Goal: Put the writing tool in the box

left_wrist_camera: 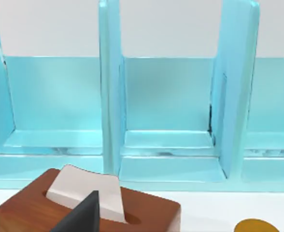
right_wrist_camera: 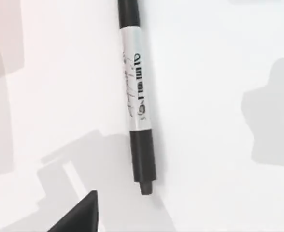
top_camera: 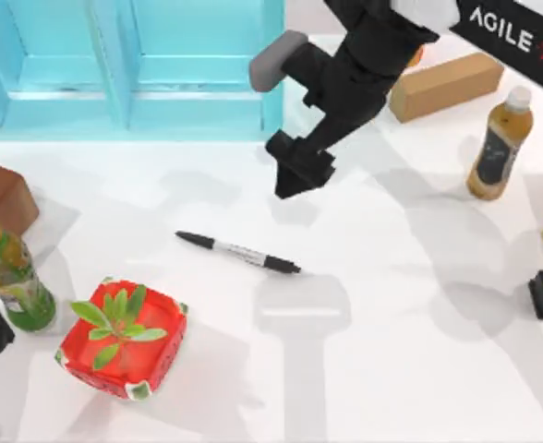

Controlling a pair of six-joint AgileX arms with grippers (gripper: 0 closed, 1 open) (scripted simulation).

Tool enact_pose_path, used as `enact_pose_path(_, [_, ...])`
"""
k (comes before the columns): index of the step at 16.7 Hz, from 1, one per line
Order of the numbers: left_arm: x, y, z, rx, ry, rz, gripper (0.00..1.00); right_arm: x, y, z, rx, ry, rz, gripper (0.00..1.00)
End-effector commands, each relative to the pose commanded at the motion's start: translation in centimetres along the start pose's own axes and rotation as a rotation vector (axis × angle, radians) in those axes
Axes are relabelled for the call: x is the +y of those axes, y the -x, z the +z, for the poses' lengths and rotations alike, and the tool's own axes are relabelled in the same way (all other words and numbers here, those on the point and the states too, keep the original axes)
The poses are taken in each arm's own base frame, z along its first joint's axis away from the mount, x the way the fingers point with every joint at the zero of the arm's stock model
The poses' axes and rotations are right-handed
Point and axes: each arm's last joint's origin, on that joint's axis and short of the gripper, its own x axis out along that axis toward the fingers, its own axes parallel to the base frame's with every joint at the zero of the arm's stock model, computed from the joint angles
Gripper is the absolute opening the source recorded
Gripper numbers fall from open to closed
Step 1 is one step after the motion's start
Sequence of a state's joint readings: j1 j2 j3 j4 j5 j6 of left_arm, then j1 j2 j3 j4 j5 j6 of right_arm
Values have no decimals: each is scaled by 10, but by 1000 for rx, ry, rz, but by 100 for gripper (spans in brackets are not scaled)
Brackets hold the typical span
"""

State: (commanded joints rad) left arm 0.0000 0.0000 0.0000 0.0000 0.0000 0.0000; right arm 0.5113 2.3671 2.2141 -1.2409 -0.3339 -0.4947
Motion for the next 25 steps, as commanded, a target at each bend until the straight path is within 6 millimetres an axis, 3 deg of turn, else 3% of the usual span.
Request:
enact_pose_path(2, [0,0,0,0,0,0,100,6,-29,10,51,37,54,100])
enact_pose_path(4, [0,0,0,0,0,0,100,11,-46,15,80,60,86,100])
enact_pose_path(12, [0,0,0,0,0,0,100,11,-55,16,87,62,92,100])
enact_pose_path(21, [0,0,0,0,0,0,100,20,-141,9,86,65,93,100])
enact_pose_path(25, [0,0,0,0,0,0,100,21,-149,8,86,65,93,100])
